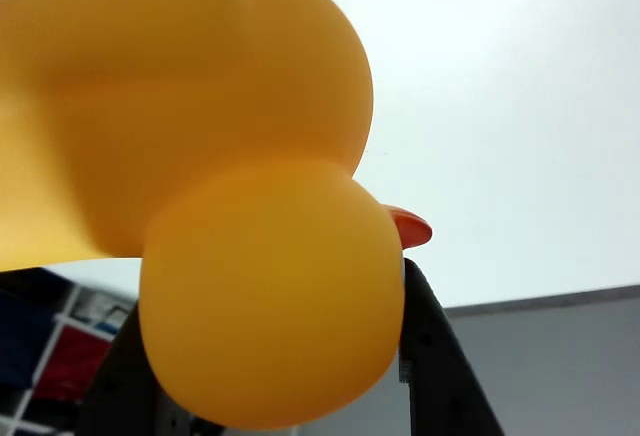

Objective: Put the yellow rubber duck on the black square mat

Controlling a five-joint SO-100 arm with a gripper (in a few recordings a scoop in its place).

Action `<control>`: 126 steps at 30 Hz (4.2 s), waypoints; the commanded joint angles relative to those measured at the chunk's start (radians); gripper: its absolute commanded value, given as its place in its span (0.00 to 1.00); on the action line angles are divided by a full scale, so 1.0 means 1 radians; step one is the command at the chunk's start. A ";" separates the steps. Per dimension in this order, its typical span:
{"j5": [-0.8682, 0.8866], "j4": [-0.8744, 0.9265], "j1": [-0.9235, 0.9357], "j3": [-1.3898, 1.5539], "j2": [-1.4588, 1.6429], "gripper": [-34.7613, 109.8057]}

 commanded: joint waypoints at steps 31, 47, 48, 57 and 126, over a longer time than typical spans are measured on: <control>-0.003 -0.049 0.014 -0.255 -0.212 0.33; -0.008 -0.064 0.011 -0.284 -0.298 0.33; -0.009 -0.066 0.011 -0.284 -0.299 0.33; -0.011 -0.067 0.008 -0.284 -0.314 0.33; 0.103 0.014 0.015 -0.479 -0.454 0.33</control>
